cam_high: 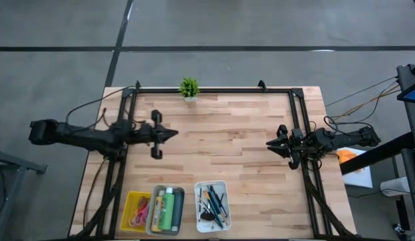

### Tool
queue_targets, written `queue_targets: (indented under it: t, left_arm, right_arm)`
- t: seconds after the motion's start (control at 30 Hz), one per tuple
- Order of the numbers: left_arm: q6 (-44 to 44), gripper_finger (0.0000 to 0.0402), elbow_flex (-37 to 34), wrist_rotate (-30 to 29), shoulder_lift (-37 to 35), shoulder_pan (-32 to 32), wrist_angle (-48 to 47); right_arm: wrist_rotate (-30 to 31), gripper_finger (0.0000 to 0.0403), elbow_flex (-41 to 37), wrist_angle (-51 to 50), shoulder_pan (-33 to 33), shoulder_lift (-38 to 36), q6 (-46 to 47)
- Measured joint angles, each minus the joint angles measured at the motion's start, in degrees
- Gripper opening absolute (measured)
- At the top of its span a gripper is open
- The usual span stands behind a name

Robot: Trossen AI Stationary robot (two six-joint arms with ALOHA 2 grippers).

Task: Pick & Place Paint Supplies
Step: Return to Home Position

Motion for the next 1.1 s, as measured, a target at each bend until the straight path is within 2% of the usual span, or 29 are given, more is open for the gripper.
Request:
queue_targets:
  t: [0.3,0.77,1.1]
  left_arm:
    - [-0.1,0.0000,-12.2,-1.0,-19.9,0.0,1.2]
    - [-0.5,0.0000,-12.8,-2.0,-48.7,0.0,-27.6]
    - [-1.0,0.0000,-12.1,-3.1,-49.3,-0.1,-33.8]
  right_arm:
    - [0.0,0.0093,0.0,0.0,0.0,0.0,0.0]
    - [0.0,0.0093,0.0,0.0,0.0,0.0,0.0]
    - [-0.1,0.0093,0.0,-0.3,0.0,0.1,0.0]
